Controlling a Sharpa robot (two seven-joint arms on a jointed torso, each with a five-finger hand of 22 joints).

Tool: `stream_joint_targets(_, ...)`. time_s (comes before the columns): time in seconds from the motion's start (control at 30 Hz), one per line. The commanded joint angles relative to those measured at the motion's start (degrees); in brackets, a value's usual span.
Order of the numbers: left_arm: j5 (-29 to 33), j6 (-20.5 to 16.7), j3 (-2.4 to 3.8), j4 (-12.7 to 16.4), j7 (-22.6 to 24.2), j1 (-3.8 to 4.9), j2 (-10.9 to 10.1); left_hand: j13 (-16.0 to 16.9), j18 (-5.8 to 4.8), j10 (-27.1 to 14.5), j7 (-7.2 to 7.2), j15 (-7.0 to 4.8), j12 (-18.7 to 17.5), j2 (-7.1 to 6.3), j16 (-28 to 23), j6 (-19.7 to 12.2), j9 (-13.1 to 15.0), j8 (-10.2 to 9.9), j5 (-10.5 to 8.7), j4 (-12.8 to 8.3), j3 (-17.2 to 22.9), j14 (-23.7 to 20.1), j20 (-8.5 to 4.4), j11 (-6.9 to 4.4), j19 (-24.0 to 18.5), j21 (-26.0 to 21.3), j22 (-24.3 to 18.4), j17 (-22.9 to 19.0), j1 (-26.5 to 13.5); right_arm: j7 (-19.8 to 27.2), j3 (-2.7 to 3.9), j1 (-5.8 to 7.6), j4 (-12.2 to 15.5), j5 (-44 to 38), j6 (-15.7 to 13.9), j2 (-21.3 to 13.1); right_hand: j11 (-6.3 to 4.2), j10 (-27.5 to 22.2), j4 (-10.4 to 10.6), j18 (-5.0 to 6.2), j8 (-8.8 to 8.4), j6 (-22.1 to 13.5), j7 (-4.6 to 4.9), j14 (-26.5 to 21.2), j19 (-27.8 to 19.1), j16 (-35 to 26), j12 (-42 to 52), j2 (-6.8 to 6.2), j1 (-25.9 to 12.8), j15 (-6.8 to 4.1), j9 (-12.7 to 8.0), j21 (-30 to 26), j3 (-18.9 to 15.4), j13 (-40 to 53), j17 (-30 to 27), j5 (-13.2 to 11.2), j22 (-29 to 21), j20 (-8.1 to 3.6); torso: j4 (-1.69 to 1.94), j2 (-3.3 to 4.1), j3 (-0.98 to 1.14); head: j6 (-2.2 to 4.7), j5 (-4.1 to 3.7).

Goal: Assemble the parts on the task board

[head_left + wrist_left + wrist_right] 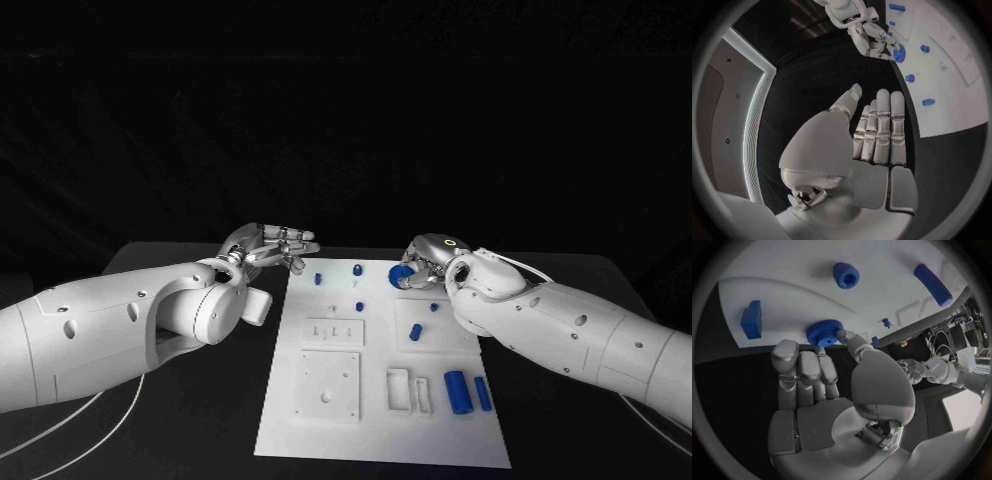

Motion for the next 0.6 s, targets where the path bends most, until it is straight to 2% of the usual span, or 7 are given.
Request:
stream_joint_targets(0.03,-0.2,0.8,0.04,0.0,0.3,0.0,0.1,0.1,0.87,-0.5,-0.09,-0.05,-0.1,0.37,0.0,-0.4,0.0,-0.1,-0.32,0.0,-0.3,0.3,0.08,-0.03,-0.5,0.2,0.0,-0.1,-0.1,0.1,-0.19,-0.33,1.5,-2.1,-2.9,-0.5,-0.48,0.0,-0.4,0.78,0.22,0.9,-0.25,0.2,3.4,0.0,0.3,0.43,0.1,-0.38,0.1,0.3,0.0,1.7,0.1,-0.9,4.9,-0.46,-0.06,-0.12,-0.04,0.09,0.08)
stream_joint_targets(0.17,-0.2,0.8,0.04,-0.1,0.3,-0.01,0.1,0.1,0.87,-0.5,-0.09,-0.05,-0.1,0.37,0.0,-0.4,0.0,-0.1,-0.32,0.0,-0.3,0.3,0.08,-0.03,-0.5,0.2,0.0,-0.1,-0.1,0.2,-0.17,-0.32,3.5,-3.2,-5.0,-0.8,-0.53,0.1,-0.6,0.73,0.21,1.3,-0.35,0.2,3.4,-0.1,0.3,0.54,0.4,-0.42,0.1,0.4,0.2,1.7,0.0,-3.0,4.9,-0.49,0.01,-0.02,-0.02,0.11,-0.08)
stream_joint_targets(0.3,-0.2,0.7,0.04,-0.4,0.3,-0.02,0.1,0.1,0.88,-0.5,-0.02,-0.04,-0.1,0.37,0.0,-0.4,0.0,-0.1,-0.32,0.0,-0.3,0.3,0.09,0.0,-0.5,0.3,-0.3,-0.1,0.0,0.2,-0.15,-0.32,5.8,-4.4,-6.6,-1.1,-0.54,0.2,-0.6,0.69,0.2,1.4,-0.39,0.2,3.4,-0.2,0.3,0.46,0.5,-0.44,0.1,0.4,0.5,1.7,-0.1,-3.5,4.8,-0.52,0.1,0.0,-0.04,0.15,0.02)
stream_joint_targets(0.6,-0.2,0.5,0.04,-0.7,0.4,-0.01,-0.1,0.1,0.88,-0.5,-0.02,-0.04,-0.1,0.37,0.0,-0.4,0.0,-0.1,-0.32,0.0,-0.3,0.3,0.09,0.0,-0.5,0.3,-0.3,-0.1,0.0,-0.2,-0.13,-0.3,8.8,-6.2,-7.4,-0.5,-0.53,0.3,-0.4,0.59,0.19,1.6,-0.43,0.2,3.4,-0.2,0.3,0.19,0.5,-0.43,0.1,0.7,0.7,1.7,-0.2,-4.5,4.8,-0.53,0.11,0.07,-0.19,0.11,0.37)
